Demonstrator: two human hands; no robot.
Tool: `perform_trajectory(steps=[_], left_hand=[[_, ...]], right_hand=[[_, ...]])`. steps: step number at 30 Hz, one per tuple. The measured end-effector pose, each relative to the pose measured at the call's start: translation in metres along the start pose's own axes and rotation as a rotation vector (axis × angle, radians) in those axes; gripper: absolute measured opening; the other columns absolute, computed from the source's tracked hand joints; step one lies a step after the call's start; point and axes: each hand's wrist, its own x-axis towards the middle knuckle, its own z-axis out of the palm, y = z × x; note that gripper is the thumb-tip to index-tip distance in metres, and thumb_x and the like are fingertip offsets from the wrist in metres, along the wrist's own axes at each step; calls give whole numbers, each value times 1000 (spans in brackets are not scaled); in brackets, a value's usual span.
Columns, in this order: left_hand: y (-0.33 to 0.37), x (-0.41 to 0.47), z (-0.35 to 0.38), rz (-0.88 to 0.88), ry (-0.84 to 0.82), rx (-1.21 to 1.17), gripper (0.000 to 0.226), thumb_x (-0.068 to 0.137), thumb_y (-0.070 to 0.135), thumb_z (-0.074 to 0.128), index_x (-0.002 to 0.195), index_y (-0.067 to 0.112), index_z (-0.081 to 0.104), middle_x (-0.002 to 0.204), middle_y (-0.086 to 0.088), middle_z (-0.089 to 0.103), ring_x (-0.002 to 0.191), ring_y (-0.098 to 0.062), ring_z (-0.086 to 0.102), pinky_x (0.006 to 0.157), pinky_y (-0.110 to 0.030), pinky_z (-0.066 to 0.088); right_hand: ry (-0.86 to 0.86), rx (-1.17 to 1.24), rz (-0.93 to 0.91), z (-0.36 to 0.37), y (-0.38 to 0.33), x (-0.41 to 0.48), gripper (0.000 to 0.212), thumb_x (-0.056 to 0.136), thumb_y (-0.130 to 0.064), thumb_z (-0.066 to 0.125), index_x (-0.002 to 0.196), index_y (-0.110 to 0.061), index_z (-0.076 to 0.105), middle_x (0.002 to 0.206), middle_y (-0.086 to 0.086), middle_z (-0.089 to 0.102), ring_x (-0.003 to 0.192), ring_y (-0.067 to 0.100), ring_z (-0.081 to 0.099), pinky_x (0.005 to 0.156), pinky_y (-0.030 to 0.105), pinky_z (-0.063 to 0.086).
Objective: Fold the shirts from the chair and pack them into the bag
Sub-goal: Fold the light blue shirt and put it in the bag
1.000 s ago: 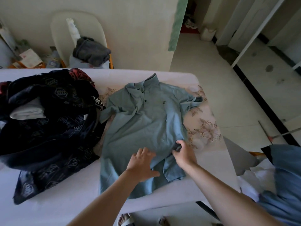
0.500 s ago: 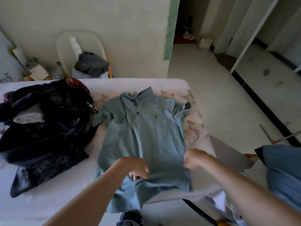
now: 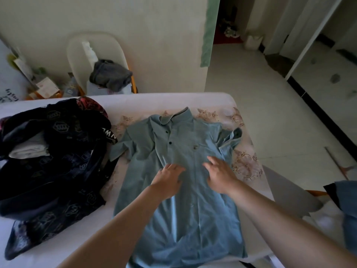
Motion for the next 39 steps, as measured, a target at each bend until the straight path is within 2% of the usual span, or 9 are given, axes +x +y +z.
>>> perform_trajectory(steps=[5,13,16,19,23,26,30,36,39], left_hand=[[-8,74,-20,15,60,203,60,93,31,50,148,23,30,154,-2,26,141,-25,23,113,-39,25],[-47,156,-24,-63,-245,293,77,94,71,25,156,37,-6,163,0,-22,149,-26,-22,120,-53,-5],[-43,174,-28,96,-221,140,71,98,62,31,157,36,0,165,4,-13,150,-19,-17,123,-45,-2],[-46,175,-34,142,63,-24,51,103,38,39,153,28,30,161,3,23,149,-20,16,120,-40,18],[-90,158,-52,9,376,-51,34,100,19,43,133,16,50,139,-1,44,128,-23,38,105,-39,39],[-137,143,-58,-141,174,67,53,102,37,43,149,17,31,155,-6,27,143,-28,24,115,-45,29],[-182,134,-60,-309,-108,255,76,98,64,25,157,28,-7,165,3,-14,152,-24,-10,120,-56,8],[-157,161,-83,-281,137,312,52,101,46,31,142,16,41,148,-8,41,136,-29,35,112,-45,29],[-141,180,-82,-149,254,227,40,101,38,37,133,18,49,135,-4,50,124,-26,45,103,-40,38]], right_hand=[[95,5,-23,-13,13,70,59,88,-11,51,147,-8,42,163,14,21,150,30,19,121,42,20],[-107,-110,182,-5,61,132,69,100,-61,22,157,-33,-5,165,-4,-17,153,19,-9,121,56,9],[-39,-224,314,-14,69,142,64,99,-59,27,154,-28,19,164,6,11,150,28,16,116,60,12],[153,-327,287,-29,44,167,45,93,-42,47,127,-14,53,129,15,52,120,36,47,105,53,32],[279,-117,-132,-32,4,211,37,88,-20,57,124,-10,58,125,14,55,113,37,55,94,45,44],[146,-47,-265,-33,-19,238,50,100,-28,44,149,-16,40,157,10,35,142,31,35,114,44,32],[29,-93,-82,-44,-12,278,63,104,-49,27,159,-28,5,167,3,-5,152,27,12,119,50,23],[387,76,-33,-69,-7,306,49,91,-6,56,138,-9,39,142,18,37,106,38,56,78,45,53],[483,123,-35,-69,-16,304,16,91,-30,62,93,-15,55,102,4,54,79,25,57,61,36,49]])
